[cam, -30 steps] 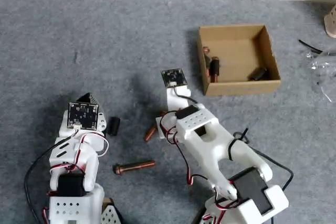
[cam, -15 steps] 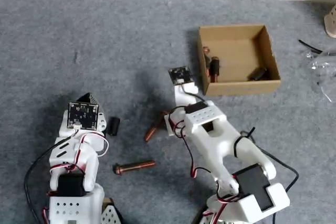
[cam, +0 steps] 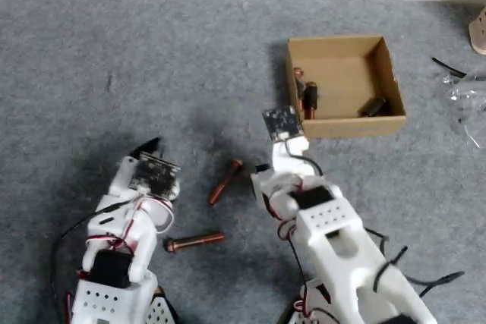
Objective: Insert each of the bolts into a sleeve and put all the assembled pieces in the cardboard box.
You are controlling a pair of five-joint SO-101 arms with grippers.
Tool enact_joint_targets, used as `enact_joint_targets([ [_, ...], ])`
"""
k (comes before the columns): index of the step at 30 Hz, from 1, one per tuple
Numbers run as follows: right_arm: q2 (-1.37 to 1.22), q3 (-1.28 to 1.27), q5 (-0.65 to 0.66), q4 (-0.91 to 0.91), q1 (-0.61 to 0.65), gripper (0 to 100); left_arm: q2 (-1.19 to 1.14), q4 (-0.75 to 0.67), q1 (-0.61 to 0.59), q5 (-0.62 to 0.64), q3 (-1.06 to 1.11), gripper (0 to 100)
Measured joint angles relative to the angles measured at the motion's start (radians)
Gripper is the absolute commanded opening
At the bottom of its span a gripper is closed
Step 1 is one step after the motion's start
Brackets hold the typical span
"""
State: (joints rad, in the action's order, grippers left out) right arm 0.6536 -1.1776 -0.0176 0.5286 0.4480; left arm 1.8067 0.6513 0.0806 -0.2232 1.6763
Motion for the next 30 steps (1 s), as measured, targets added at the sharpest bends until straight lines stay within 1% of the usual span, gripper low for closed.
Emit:
enact_joint_targets([
  [3,0.055,-0.034,0.003,-0.029,-0.005,0.4,0.0,0.005,0.018,-0.014,0.0,5],
  [6,0.094,-0.104,0.003,-0.104,-0.018,0.4,0.0,0.008,0.041,-0.017,-0.003,5],
  [9,0.143,-0.172,0.003,-0.175,-0.026,0.4,0.0,0.049,0.109,-0.031,-0.005,5],
  [12,0.216,-0.213,0.009,-0.187,-0.035,0.4,0.0,0.095,0.176,-0.069,-0.017,5],
  [16,0.351,-0.27,0.009,-0.207,-0.098,0.4,-0.003,0.117,0.189,-0.091,-0.031,5],
  [18,0.425,-0.311,0.009,-0.229,-0.129,0.4,-0.04,0.117,0.215,-0.095,-0.032,5],
  [22,0.559,-0.394,0.009,-0.252,-0.135,0.4,-0.224,0.117,0.269,-0.098,-0.141,5],
  [27,0.641,-0.422,0.009,-0.253,-0.157,0.4,-0.615,0.117,0.336,-0.098,-0.37,5],
  [30,0.649,-0.425,0.009,-0.253,-0.181,0.4,-0.879,0.117,0.35,-0.098,-0.506,5],
])
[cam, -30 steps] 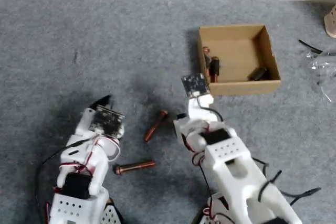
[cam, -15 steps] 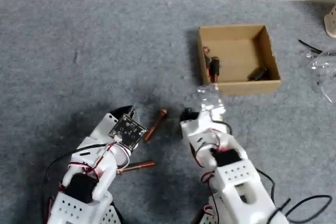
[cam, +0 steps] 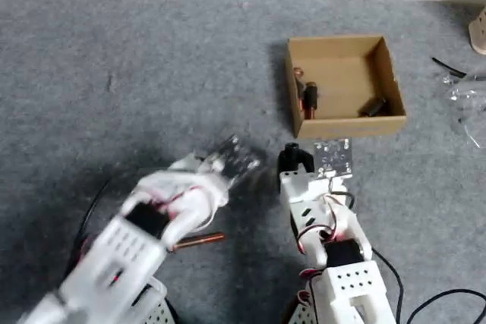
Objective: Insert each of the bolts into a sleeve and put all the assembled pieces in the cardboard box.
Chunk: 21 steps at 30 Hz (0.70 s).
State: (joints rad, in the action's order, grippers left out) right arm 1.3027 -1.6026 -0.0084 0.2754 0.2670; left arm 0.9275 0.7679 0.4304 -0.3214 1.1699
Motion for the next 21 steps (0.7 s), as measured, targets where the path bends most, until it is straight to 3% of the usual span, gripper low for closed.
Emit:
enact_joint_targets([
  [9,0.002,0.0,0.0,0.0,-0.012,0.4,-0.582,-0.002,0.071,0.0,-0.313,14],
  [21,0.002,0.0,0.0,0.0,-0.017,0.4,-0.881,0.008,0.048,0.0,-0.486,14],
])
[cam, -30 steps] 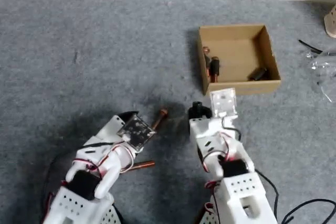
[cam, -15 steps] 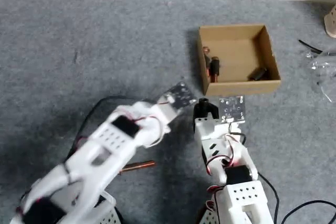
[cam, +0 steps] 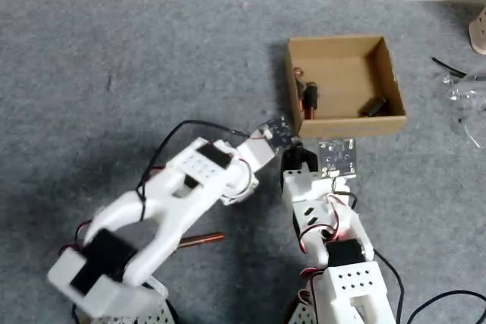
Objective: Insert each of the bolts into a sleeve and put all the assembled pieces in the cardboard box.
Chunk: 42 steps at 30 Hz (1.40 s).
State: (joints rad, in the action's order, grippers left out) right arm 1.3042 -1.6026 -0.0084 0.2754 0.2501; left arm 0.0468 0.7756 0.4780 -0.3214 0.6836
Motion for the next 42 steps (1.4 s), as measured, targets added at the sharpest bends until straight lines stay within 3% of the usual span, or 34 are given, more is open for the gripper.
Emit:
enact_joint_targets([
  [5,0.0,0.0,0.0,0.0,0.0,0.4,-0.118,0.015,-0.049,0.003,-0.081,14],
  [19,0.0,0.0,0.0,0.0,0.0,0.4,-0.121,0.035,-0.055,-0.014,-0.097,14],
  [25,0.0,0.0,0.0,0.0,0.0,0.4,0.06,0.049,-0.052,-0.032,0.017,14],
  [32,0.0,0.0,0.0,0.0,0.0,0.4,0.305,0.049,-0.133,0.049,0.137,14],
  [37,0.0,0.0,0.0,0.0,0.0,0.4,0.262,0.048,-0.129,0.087,0.14,14],
  [42,0.0,0.0,0.0,0.0,0.0,0.4,0.071,0.043,-0.133,0.094,0.054,14],
])
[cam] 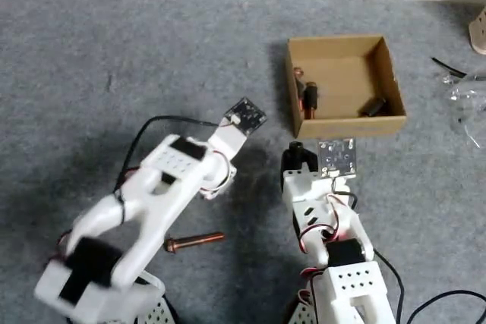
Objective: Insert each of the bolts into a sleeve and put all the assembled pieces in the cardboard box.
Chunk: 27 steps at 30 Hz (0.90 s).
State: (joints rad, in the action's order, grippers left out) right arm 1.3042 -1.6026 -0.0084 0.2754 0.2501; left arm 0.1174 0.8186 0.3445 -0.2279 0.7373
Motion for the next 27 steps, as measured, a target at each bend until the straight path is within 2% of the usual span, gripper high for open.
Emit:
enact_joint_targets([
  [4,0.0,0.0,0.0,0.0,0.0,0.4,-0.167,0.006,-0.002,0.002,-0.112,14],
  [10,0.0,0.0,0.0,0.0,0.0,0.4,-0.282,0.137,-0.002,0.005,-0.267,14],
  [13,0.0,0.0,0.0,0.0,0.0,0.4,-0.298,0.141,-0.002,0.008,-0.279,12],
  [16,0.0,0.0,0.0,0.0,0.0,0.4,-0.298,0.141,-0.002,0.009,-0.279,0],
  [27,0.0,0.0,0.0,0.0,0.0,0.4,-0.296,0.15,0.011,-0.008,-0.264,1],
])
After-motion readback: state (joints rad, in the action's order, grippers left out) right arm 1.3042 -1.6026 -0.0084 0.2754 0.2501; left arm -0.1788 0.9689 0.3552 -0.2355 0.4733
